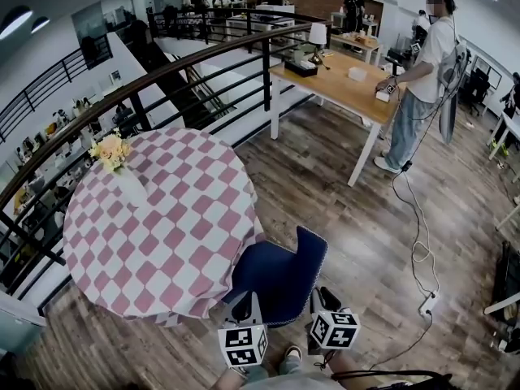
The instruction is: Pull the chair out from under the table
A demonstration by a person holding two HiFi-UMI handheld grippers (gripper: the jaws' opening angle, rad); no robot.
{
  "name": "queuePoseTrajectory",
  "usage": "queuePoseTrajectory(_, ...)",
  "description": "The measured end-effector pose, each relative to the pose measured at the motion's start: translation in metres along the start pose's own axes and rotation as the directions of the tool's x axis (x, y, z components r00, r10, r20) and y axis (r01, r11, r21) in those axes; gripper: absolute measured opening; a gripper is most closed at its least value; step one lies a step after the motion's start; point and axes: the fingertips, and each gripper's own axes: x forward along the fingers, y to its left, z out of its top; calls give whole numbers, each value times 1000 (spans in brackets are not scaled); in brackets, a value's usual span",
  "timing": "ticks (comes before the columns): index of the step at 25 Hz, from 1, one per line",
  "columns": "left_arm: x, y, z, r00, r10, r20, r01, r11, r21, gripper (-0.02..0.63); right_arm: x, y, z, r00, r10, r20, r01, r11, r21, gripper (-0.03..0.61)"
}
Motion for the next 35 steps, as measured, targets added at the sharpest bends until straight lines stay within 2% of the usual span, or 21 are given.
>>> queuePoseTrajectory(8, 19, 5, -8, 999, -8, -36, 8, 1000, 6, 2, 30, -14, -8, 999, -33, -41, 34, 999, 20, 142)
queuePoseTrajectory(14, 31, 6, -17, 998, -15, -65, 16, 1000, 6, 2, 48, -20, -20, 996, -42, -77, 45, 998, 35, 173)
queuePoseTrajectory(23, 39, 6, -46, 990, -22, -136, 20, 1000, -10, 3, 67, -24, -41, 990, -43, -137, 50, 998, 44, 176)
queuePoseTrajectory(35, 37, 38, -66, 984, 36, -177, -44, 998, -44, 2, 85, -26, -46, 982, -80, -172, 87, 996, 32, 176)
